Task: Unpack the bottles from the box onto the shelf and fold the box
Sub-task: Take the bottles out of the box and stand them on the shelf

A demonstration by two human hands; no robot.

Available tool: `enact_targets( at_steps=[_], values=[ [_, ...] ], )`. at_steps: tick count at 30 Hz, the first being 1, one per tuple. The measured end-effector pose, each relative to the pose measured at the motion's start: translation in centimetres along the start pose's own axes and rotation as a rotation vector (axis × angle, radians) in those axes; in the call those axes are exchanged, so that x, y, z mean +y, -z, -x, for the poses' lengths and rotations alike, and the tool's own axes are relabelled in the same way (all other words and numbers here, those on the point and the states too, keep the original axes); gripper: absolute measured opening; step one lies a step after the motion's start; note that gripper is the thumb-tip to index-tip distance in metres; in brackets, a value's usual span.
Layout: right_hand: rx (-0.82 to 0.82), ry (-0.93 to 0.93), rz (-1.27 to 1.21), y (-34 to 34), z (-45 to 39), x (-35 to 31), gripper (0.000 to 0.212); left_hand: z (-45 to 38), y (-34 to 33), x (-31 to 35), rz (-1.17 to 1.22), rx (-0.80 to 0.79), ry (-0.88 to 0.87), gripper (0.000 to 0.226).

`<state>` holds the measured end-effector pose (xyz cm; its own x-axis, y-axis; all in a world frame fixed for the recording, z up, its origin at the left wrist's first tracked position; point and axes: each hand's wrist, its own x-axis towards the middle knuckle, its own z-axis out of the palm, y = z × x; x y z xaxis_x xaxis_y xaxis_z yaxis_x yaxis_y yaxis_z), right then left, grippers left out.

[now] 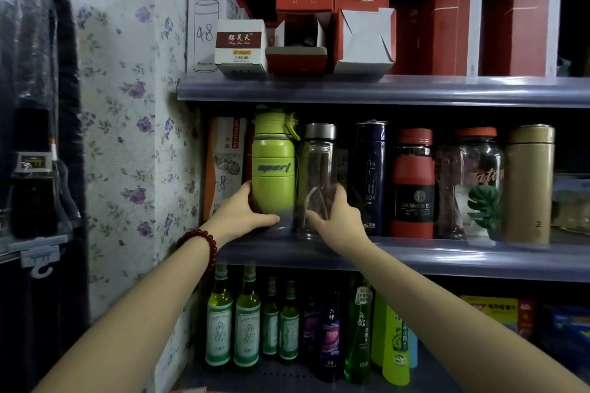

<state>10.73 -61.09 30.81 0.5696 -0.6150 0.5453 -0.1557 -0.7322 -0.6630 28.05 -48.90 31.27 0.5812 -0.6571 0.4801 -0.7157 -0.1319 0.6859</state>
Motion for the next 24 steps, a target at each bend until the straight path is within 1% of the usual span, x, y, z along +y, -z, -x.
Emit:
enact_targets(
  at_steps=[3,5,6,9,14,17,21,24],
  values=[
    [-0.015,0.001,0.044,0.3,0.5,-0.2,0.07,0.3,0.1,0.4,-0.072,0.003,0.021,0.105],
    [-0.014,0.026,0.057,0.6,0.9,-0.1,0.058,0.6,0.1,0.5,-0.125,0.007,0.019,0.1],
    [-0.013,0.04,0.074,0.7,1.1,-0.1,0.055,0.9,0.1,0.5,-0.158,0.018,0.012,0.097],
    [-0.002,0.083,0.15,1.2,1.6,0.1,0.052,1.8,0.1,0.8,-0.258,0.074,-0.012,0.085],
    [0.045,0.173,0.212,2.0,2.3,0.3,0.032,3.8,-0.2,2.1,-0.441,0.148,-0.006,0.059],
    [-0.002,0.255,0.2,2.5,2.7,0.5,0.023,5.1,-0.6,3.4,-0.593,0.178,-0.001,0.053],
    [-0.097,0.37,0.196,3.5,3.1,1.3,0.024,7.0,-1.4,5.8,-0.772,0.198,0.0,0.039],
    [-0.176,0.491,0.172,4.2,3.7,2.2,0.025,9.3,-2.6,7.2,-0.834,0.213,0.058,0.031]
  ],
)
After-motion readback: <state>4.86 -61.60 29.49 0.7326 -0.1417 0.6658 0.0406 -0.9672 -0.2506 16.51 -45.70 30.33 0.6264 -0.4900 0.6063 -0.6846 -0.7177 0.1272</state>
